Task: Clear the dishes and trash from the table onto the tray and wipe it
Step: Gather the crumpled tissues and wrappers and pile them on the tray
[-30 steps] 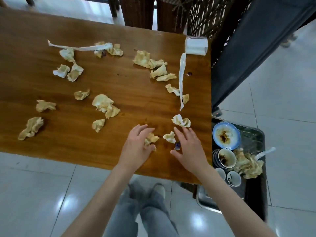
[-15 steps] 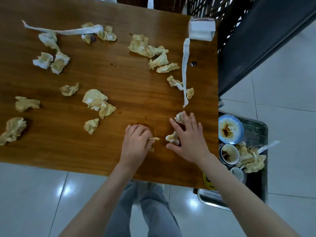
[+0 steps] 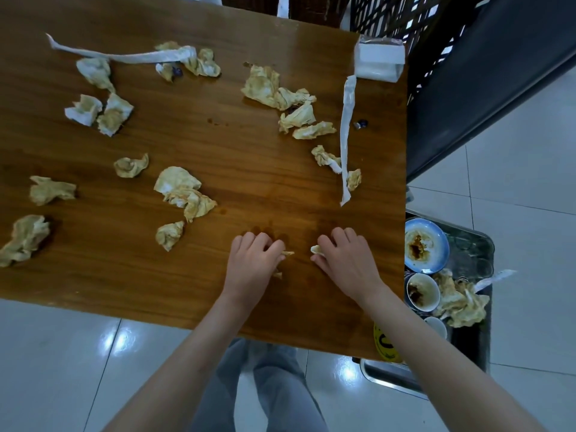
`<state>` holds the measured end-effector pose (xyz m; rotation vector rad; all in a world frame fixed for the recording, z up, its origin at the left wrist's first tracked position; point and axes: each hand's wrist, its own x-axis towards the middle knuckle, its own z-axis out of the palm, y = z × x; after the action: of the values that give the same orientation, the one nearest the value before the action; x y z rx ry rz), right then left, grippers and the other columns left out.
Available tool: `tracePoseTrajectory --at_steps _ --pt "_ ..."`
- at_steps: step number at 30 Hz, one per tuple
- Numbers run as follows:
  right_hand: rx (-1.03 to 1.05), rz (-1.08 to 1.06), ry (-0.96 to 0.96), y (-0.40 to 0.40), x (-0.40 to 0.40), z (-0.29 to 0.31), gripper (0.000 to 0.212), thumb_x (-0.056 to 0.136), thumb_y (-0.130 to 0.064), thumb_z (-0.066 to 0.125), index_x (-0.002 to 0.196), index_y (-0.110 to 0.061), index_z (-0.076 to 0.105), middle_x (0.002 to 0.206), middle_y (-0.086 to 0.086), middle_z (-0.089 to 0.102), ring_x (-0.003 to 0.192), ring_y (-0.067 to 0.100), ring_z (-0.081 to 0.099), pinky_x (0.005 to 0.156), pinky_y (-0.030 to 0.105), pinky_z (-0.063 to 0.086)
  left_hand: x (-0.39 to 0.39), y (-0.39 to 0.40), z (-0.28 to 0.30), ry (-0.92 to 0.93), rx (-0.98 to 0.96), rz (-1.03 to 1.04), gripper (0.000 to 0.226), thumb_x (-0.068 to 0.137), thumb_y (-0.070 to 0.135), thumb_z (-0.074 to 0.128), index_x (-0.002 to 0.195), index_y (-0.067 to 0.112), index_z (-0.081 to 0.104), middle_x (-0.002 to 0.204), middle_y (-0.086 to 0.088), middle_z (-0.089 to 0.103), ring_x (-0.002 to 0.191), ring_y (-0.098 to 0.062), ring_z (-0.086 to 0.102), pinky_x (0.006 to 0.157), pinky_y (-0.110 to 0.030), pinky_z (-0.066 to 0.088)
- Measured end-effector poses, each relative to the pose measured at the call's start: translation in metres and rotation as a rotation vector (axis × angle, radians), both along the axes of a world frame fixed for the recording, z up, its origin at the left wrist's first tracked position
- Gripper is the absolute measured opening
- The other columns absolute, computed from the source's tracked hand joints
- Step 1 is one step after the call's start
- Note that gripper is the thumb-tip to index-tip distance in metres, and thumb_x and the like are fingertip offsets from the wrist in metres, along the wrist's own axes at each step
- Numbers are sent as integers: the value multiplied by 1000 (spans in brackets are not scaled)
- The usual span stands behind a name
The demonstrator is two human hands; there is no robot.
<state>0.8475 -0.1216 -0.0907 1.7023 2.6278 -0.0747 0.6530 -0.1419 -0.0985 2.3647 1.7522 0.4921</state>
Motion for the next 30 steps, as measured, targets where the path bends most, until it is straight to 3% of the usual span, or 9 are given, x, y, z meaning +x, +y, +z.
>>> tracePoseTrajectory --at_steps 9,15,17,20,24,27,30 --pt "47 84 67 5 1 -1 24 78 -35 73 74 -12 64 59 1 58 48 13 51 37 17 31 -9 8 7 20 12 131 9 79 16 71 88 14 69 79 -6 61 83 -28 56 71 -40 39" --pt "75 -145 302 11 5 13 22 89 -21 54 68 -16 53 56 -9 41 49 6 34 44 11 15 -16 14 14 -33 55 164 7 83 13 68 89 12 69 78 -8 60 80 -28 56 74 -41 38" --pt "55 -174 288 6 11 13 18 89 -19 45 74 -15 53 59 -8 39 47 7 34 42 12 15 -16 15 15 -45 66 159 7 84 14 66 89 11 69 78 -9 60 77 -28 55 73 -41 39" --pt "-13 -132 198 -4 17 8 6 85 -15 55 80 -13 54 63 -5 40 45 9 36 36 16 23 -13 17 16 -52 85 162 8 84 15 66 90 11 70 79 -9 60 74 -27 56 72 -40 39" --pt "-79 -121 153 -10 18 5 18 84 -30 66 87 -14 57 67 -5 44 49 6 39 39 12 23 -10 17 15 -41 116 148 8 83 16 67 89 12 70 78 -7 60 72 -25 56 69 -38 39" --pt "-150 -134 120 -14 18 1 37 80 -50 63 95 -17 53 74 -6 48 56 7 45 43 15 34 -11 15 12 -12 103 138 10 83 18 66 91 13 70 79 -6 61 75 -25 57 71 -39 40" --pt "-173 -182 74 -17 19 1 43 78 -59 59 92 -21 46 75 -7 45 58 6 46 47 18 40 -12 11 10 4 85 142 11 83 19 66 92 14 70 81 -6 62 78 -25 58 72 -39 40"
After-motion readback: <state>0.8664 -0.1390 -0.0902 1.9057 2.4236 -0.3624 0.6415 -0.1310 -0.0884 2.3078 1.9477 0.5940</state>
